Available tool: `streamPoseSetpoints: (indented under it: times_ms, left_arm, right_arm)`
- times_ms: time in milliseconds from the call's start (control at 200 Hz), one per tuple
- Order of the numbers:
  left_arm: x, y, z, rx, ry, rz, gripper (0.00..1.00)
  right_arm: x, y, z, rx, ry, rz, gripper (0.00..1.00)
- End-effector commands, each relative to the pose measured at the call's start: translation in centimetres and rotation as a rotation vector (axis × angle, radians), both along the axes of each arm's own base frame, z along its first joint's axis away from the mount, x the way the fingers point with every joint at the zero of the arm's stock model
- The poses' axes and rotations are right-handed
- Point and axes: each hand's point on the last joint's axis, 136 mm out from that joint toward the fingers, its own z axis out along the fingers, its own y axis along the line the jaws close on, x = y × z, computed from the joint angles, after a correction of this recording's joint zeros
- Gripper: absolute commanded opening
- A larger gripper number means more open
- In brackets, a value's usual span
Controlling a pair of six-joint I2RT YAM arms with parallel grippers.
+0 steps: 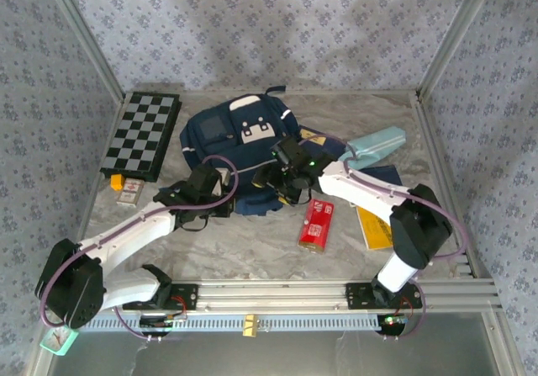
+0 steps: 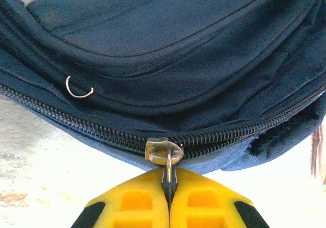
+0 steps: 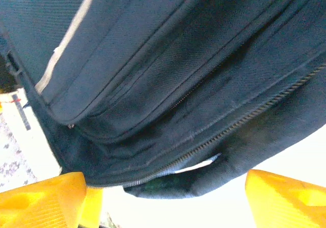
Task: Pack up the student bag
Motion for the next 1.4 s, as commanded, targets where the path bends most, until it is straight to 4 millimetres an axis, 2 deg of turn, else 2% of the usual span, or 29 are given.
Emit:
streamPoseSetpoints:
  times_ms: [0, 110, 245, 465, 655, 830, 840, 860, 1015, 1259, 1394]
  left_arm:
    - [1.2, -2.3, 2.7, -0.068, -0.071, -0.046, 0.0]
    - [1.2, -2.8, 2.7, -0.067, -0.068, -0.059, 0.0]
    - [1.0, -3.1, 2.8, -0.061, -0.076, -0.081, 0.0]
    - [0.7, -1.6, 1.9, 0.019, -0.077, -0.079, 0.0]
    - [1.7, 0.8, 1.4, 0.032, -0.069, -0.002, 0.0]
    - [2.9, 3.7, -0.3, 0.052, -0.016, 0.097, 0.0]
    - [3.0, 3.9, -0.4, 0.054, -0.011, 0.102, 0.0]
    - [3.1, 4.2, -0.6, 0.055, -0.003, 0.114, 0.0]
    - [4.4, 6.6, -2.0, 0.08, 0.053, 0.214, 0.0]
    - [7.9, 10.7, -3.6, 0.125, 0.086, 0.444, 0.0]
    - [10.5, 11.3, -3.2, 0.111, 0.063, 0.473, 0.0]
  right_arm:
    - [1.9, 0.1, -1.0, -0.019, 0.01, -0.106, 0.82]
    - [2.1, 0.5, -2.1, -0.088, 0.003, -0.091, 0.75]
    - [2.8, -0.4, -3.6, -0.14, 0.001, -0.102, 0.63]
    - [2.8, -1.7, -4.0, -0.152, -0.003, -0.104, 0.22]
    - [2.5, -2.5, -3.6, -0.133, 0.0, -0.119, 0.0]
    - [3.0, -2.6, -1.9, -0.072, -0.034, -0.143, 0.0]
    - [2.5, -3.1, -2.7, -0.091, -0.018, -0.143, 0.0]
    - [2.3, -3.3, -2.9, -0.097, -0.014, -0.144, 0.0]
    - [2.2, -3.9, -1.9, -0.096, -0.036, -0.145, 0.0]
    - [1.7, -4.8, -1.2, -0.113, -0.049, -0.141, 0.0]
    - [1.3, -4.6, -1.4, -0.119, -0.026, -0.124, 0.0]
